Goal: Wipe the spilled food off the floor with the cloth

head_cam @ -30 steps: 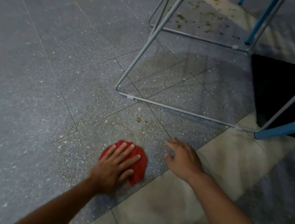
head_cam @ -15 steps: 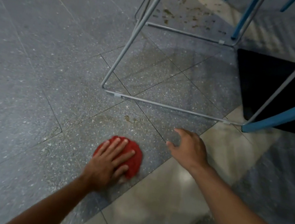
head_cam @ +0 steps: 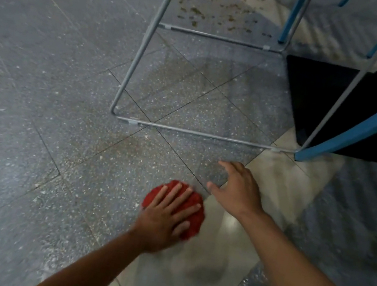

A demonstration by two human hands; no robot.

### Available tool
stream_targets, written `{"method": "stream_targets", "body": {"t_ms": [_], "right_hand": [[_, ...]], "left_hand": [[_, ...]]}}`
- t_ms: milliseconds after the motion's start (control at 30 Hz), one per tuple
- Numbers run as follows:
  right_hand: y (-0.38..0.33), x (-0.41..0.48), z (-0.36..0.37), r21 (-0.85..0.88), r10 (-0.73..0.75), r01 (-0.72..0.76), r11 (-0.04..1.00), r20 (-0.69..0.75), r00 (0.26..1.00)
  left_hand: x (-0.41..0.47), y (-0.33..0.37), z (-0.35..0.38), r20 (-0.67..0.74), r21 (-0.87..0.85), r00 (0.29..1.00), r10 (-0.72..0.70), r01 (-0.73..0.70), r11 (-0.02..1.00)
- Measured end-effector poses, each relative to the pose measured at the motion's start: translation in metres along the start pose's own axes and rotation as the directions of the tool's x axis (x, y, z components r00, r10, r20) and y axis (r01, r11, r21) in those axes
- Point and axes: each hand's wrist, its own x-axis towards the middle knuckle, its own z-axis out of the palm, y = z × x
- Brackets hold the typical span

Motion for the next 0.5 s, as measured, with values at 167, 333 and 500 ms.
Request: {"method": "stream_targets", "body": {"t_ms": [167,333,500], "right_hand": [[0.026,-0.010,-0.003,0.042,0.053,-0.054,0.998,0.012,0.999],[0.035,-0.026,0.001,0.060,0.091,-0.094,0.994,0.041,0.995],[0.040,-0.014,-0.011,0.064,0.091,-0.089,0.994,-0.028,0.995]], "left_hand": [[-0.049,-0.110,-0.026,-0.082,-0.116,0.898,-0.433,0.423,0.899],[0.066,-0.114,-0.060,0.015,-0.176,0.642,-0.767,0.757,0.630],[0.129,0.013,-0.041,-0.001,-0.046,0.940,-0.342,0.341,0.939]]}}
